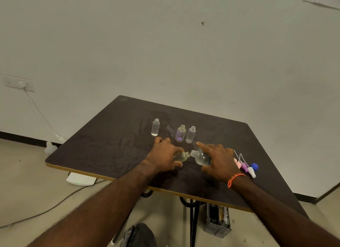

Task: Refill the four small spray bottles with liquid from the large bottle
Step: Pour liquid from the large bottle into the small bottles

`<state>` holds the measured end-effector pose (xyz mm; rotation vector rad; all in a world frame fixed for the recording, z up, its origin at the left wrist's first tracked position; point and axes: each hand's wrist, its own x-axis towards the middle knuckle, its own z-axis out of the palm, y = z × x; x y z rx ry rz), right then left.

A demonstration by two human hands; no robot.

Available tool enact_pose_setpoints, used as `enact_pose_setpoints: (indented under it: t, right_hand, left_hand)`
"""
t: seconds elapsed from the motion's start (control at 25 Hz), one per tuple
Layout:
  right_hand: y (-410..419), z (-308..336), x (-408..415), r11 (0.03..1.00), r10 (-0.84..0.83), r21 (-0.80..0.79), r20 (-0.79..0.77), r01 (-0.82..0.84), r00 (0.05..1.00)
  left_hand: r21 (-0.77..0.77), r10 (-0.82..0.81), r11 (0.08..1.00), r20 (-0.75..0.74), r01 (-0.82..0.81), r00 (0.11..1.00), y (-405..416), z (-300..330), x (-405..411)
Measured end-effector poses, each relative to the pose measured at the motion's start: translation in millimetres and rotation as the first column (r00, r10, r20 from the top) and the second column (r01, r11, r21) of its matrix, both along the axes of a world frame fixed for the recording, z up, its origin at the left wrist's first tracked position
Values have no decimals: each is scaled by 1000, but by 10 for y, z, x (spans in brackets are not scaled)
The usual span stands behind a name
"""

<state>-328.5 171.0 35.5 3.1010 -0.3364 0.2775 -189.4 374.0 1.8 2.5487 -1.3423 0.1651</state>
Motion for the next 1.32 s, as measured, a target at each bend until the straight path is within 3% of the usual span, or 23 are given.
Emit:
enact_pose_setpoints:
  t: [1.32]
  right_hand:
    - [27,84,23,999,15,-48,-19,-16,1000]
  left_hand:
    - [5,-10,1000,6,10,1000,-11,-23,30]
